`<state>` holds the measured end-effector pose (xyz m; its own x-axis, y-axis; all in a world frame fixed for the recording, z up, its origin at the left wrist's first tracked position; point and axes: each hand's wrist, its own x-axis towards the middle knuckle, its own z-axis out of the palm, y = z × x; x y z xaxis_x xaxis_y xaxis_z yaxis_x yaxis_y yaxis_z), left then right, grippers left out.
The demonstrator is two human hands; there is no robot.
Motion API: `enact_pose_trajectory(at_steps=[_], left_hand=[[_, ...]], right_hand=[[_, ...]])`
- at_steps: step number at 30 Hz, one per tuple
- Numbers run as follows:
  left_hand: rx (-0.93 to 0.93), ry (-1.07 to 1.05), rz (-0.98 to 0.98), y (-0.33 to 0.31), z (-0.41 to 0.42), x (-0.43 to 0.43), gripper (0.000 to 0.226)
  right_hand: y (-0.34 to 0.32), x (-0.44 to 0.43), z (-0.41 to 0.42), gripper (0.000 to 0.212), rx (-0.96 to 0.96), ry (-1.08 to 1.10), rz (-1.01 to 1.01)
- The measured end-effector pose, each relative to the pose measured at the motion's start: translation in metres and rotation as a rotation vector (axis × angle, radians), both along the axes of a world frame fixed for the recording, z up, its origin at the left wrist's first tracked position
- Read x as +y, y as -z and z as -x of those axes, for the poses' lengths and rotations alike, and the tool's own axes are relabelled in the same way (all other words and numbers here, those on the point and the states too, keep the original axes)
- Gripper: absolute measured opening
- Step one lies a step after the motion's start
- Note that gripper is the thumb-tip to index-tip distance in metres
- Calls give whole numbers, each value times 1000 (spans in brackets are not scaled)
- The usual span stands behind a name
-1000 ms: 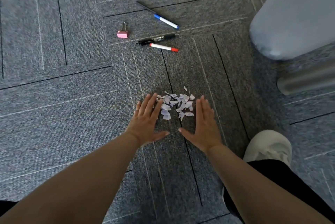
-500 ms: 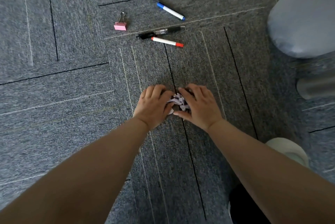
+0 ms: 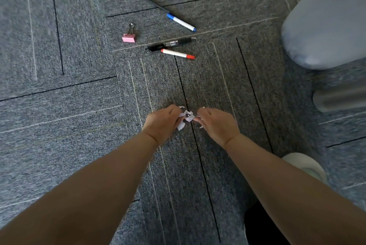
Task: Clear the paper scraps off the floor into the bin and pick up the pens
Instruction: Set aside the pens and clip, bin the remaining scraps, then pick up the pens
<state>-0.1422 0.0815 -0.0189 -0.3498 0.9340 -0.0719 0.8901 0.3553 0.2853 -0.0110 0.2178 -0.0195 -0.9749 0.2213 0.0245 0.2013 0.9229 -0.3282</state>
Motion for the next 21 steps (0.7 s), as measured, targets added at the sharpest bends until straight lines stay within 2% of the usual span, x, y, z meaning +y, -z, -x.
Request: enact_pose_trajectory(at_steps=[5,8,14,18,21], left_hand=[[-69,-95,53,-53,15,28,21],[-72,-81,-122,-101,27,65,28],[-71,-47,-356,-211,40,158,48],[-37,17,-390,-278,33,232,32],[-32,70,-380,-305,12,285,32]], right_hand=[[-51,28,-1,21,-65,147,78],[-102,60,5,21,-87,284,139],[-223,140,20,25,156,411,-32],[-296,197,7,28,257,460,-145],[-322,236,-18,29,285,562,-190]])
